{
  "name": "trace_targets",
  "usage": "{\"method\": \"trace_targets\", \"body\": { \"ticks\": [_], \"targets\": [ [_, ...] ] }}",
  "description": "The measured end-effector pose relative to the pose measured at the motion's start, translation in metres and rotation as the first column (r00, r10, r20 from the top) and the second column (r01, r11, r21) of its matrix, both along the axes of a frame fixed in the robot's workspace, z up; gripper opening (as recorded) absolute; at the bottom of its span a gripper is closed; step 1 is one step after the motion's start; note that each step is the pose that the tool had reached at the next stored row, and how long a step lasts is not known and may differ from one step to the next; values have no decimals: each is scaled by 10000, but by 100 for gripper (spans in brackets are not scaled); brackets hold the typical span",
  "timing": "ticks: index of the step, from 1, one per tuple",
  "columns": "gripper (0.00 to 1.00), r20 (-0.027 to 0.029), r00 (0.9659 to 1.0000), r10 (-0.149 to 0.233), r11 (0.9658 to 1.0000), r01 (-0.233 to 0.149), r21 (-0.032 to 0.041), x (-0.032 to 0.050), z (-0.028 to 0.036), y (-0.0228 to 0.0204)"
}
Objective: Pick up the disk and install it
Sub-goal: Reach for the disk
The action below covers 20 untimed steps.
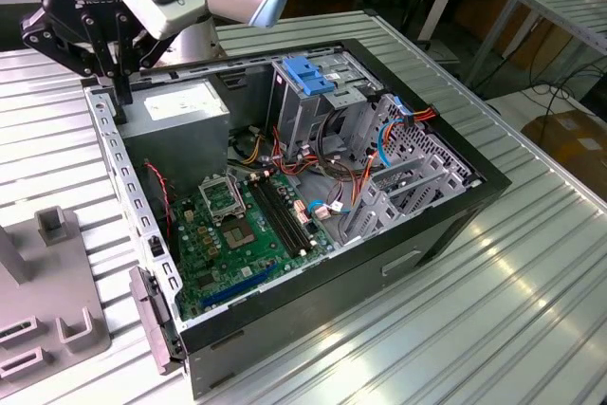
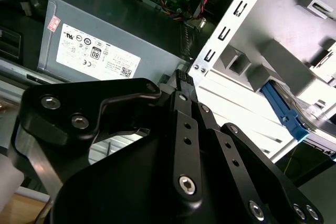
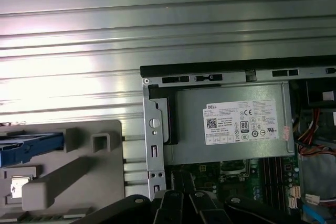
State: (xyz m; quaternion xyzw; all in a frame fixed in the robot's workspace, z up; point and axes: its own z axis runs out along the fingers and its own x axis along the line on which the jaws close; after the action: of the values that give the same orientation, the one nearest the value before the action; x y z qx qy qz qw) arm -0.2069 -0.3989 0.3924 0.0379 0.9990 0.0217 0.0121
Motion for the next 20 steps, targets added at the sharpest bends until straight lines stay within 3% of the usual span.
{"method": "trace_targets", "body": {
  "ticks": [20],
  "targets": [
    [10, -3, 10000, 0, 10000, 0, 0, -179, -3, 0]
  ]
}}
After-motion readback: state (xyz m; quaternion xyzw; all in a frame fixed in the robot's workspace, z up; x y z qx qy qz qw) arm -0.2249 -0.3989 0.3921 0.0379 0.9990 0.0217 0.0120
